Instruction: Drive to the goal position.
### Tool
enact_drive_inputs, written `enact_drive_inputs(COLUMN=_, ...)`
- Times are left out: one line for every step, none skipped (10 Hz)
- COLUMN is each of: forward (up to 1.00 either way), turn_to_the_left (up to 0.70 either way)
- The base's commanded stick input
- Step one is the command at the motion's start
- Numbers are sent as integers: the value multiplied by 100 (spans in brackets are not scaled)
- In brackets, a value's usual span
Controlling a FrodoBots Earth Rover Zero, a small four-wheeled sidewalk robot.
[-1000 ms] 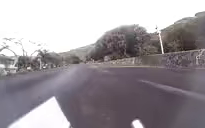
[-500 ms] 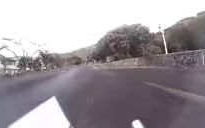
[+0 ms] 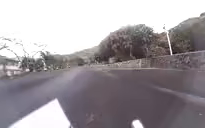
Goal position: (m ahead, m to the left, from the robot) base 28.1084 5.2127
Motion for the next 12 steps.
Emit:
enact_drive_inputs(forward=100, turn_to_the_left=0)
enact_drive_inputs(forward=100, turn_to_the_left=0)
enact_drive_inputs(forward=100, turn_to_the_left=0)
enact_drive_inputs(forward=100, turn_to_the_left=-14)
enact_drive_inputs(forward=100, turn_to_the_left=-36)
enact_drive_inputs(forward=100, turn_to_the_left=-28)
enact_drive_inputs(forward=100, turn_to_the_left=0)
enact_drive_inputs(forward=100, turn_to_the_left=0)
enact_drive_inputs(forward=100, turn_to_the_left=0)
enact_drive_inputs(forward=100, turn_to_the_left=0)
enact_drive_inputs(forward=100, turn_to_the_left=0)
enact_drive_inputs(forward=100, turn_to_the_left=0)
